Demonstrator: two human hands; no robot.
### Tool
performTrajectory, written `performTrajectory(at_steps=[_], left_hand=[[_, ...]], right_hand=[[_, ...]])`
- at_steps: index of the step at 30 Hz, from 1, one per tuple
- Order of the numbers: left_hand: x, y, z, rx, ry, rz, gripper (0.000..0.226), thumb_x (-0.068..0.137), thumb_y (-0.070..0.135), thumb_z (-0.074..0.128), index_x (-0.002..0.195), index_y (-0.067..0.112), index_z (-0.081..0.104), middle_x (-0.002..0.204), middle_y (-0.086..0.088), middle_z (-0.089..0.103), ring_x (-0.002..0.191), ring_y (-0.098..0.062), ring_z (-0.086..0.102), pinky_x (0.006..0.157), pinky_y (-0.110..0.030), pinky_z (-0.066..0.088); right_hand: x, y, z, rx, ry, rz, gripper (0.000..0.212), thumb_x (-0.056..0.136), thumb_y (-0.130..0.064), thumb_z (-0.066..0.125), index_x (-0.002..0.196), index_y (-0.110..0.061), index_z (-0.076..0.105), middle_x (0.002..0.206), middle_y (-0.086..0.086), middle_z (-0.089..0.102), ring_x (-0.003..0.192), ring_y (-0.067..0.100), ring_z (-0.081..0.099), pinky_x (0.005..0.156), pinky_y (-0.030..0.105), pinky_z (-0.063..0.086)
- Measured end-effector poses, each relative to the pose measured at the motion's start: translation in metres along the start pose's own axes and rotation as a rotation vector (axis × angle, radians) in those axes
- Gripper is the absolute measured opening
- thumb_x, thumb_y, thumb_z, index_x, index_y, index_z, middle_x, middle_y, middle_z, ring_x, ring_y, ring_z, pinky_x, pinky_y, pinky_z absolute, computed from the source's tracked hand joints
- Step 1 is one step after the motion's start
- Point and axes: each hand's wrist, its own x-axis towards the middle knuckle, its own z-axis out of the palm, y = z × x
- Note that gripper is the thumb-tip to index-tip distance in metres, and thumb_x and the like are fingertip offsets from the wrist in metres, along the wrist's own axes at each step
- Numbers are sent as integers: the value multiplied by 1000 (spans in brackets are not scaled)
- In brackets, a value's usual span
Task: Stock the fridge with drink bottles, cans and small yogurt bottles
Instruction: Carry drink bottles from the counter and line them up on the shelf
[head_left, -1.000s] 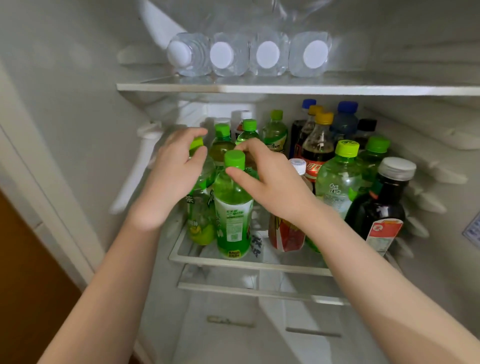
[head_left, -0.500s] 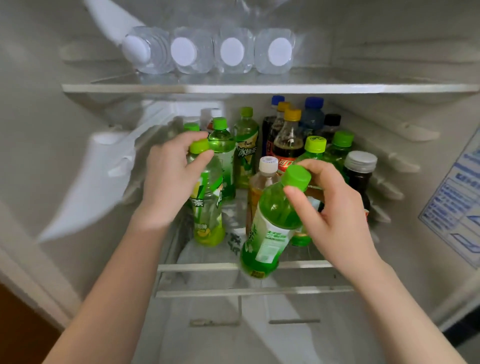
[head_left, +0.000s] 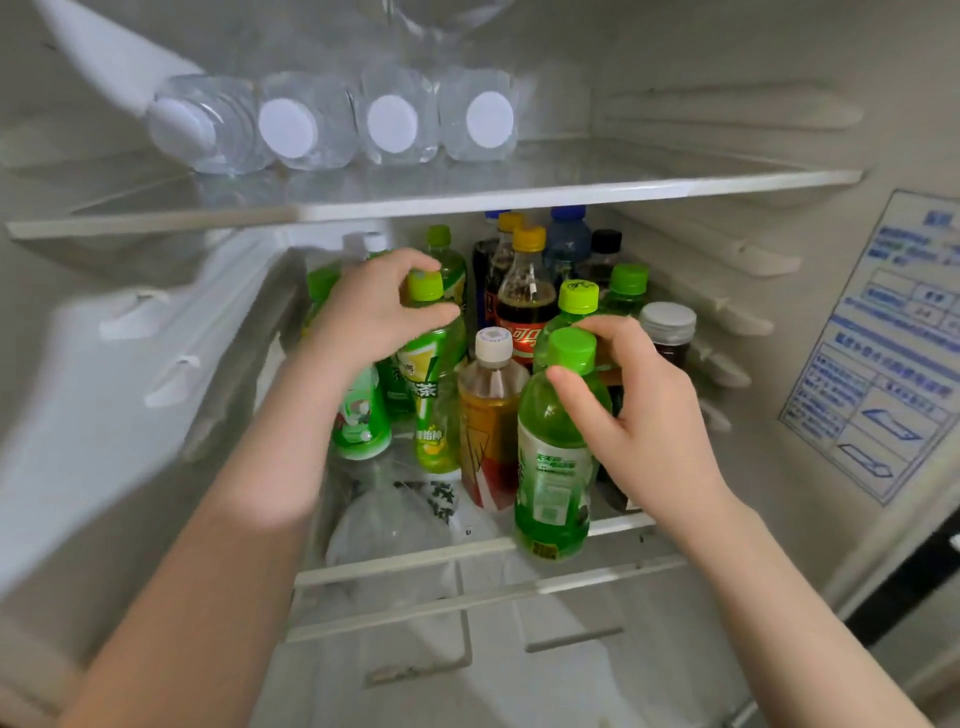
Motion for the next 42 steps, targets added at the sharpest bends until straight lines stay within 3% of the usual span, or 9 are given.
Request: performTrajectory(at_steps=[2,3,7,13,19,23,27,34,42], left_hand=[[5,-5,-12,5,-277,-16,81,65,25,84,134,38,43,132,6,52,118,-18,52,100,-41,45],[6,-6,-14,22,-340,-5,90,63,19,85,137,39,38,136,4,49,120,-17,50,101,-41,44],[10,0,-5,124,-186,64,91,60,21,86,137,38,40,130,2,51,118,-17,46,96,-39,45],[29,13,14,242,-93,78,85,63,29,86,135,22,43,121,-7,57,106,-25,54,83,-34,46],[50,13,29,616,34,63,80,65,51,81,130,17,47,115,-9,62,104,-31,59,70,-33,40],[66,10,30,785,50,106,85,62,67,73,127,19,49,113,-8,65,112,-28,54,89,-37,36],[75,8,26,818,4,100,88,60,74,69,124,17,50,112,-9,65,110,-27,55,91,-38,35],[72,2,19,679,-139,80,98,59,65,77,136,20,37,114,-13,63,107,-33,57,96,-45,38],[69,-9,26,749,-22,111,99,60,72,71,140,25,37,122,-10,63,115,-32,55,96,-42,36]], right_hand=[[0,2,2,12,17,12,41,87,-42,56,121,-18,51,103,-6,65,93,11,62,79,40,53],[0,3,2,18,24,18,41,88,-42,56,121,-19,51,103,-7,65,93,10,62,79,40,53],[0,6,5,22,42,25,38,89,-41,56,120,-22,51,105,-11,63,95,6,60,81,36,52],[0,8,9,42,66,30,37,87,-43,54,119,-24,51,105,-15,61,97,1,59,81,27,52],[-2,10,10,57,68,24,38,86,-43,54,119,-24,51,105,-16,60,98,0,58,82,23,50],[-1,11,11,72,70,15,40,87,-45,53,119,-22,52,105,-16,60,98,1,58,82,25,51],[0,11,12,107,71,17,42,86,-47,50,119,-22,52,106,-14,61,99,2,58,83,30,51],[-1,12,12,130,67,21,42,85,-48,50,118,-22,53,106,-16,60,101,1,57,85,31,51],[0,13,14,154,67,31,40,85,-48,50,118,-24,53,107,-18,60,102,1,58,85,34,52]])
